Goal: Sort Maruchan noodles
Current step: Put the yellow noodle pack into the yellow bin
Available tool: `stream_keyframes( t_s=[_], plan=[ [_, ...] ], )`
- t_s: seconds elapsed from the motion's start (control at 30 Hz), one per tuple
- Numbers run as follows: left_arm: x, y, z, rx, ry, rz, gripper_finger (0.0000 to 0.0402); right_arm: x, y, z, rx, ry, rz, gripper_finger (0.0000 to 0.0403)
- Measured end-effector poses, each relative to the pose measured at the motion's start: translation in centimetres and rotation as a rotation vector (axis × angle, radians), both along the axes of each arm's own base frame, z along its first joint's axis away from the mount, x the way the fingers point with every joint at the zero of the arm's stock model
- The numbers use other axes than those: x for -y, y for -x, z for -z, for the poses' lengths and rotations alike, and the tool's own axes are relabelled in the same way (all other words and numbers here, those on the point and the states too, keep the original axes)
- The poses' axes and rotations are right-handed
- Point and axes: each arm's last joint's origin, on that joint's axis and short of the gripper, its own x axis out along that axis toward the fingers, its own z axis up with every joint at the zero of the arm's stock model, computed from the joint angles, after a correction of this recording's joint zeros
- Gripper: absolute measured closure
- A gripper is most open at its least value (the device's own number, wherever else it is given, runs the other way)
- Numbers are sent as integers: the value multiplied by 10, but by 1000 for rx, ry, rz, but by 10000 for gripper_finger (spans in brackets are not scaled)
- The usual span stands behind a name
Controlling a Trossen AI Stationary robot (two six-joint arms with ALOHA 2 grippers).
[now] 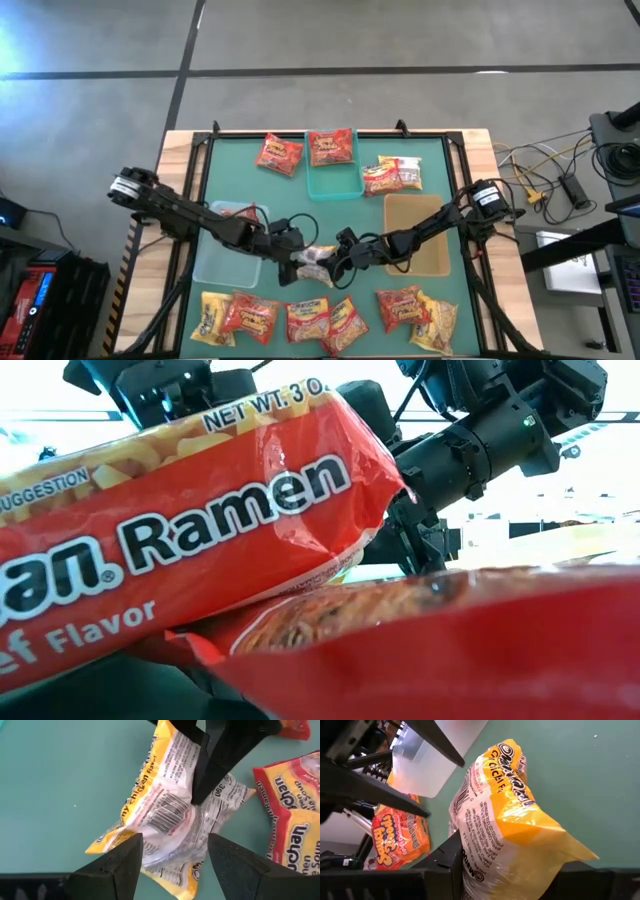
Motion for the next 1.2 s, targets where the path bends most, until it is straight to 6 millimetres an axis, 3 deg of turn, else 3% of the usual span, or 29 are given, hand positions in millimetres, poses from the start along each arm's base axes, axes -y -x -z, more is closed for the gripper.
stream_keyframes(
  t_s=[0.2, 0.37, 0.57, 0.8, 0.93, 1.2],
  plan=[
    [-3, 10, -14, 3, -12, -2, 194, 0, 2, -10, 12, 74, -58, 272],
    [-6, 15, -20, 11, -49, -34, 194, 2, 8, -27, 18, 241, -153, 273],
    [-7, 16, -19, 11, -64, -46, 194, 10, 14, -49, 16, 396, -209, 274],
    [-7, 15, -9, -20, -79, -66, 194, 31, 28, -86, 15, 553, -240, 274],
    [-8, 16, -1, -49, -87, -68, 194, 38, 46, -104, -60, 793, -347, 274],
    [-7, 14, 5, -68, -92, -71, 194, 52, 77, -127, -283, 1210, -396, 274]
  ],
)
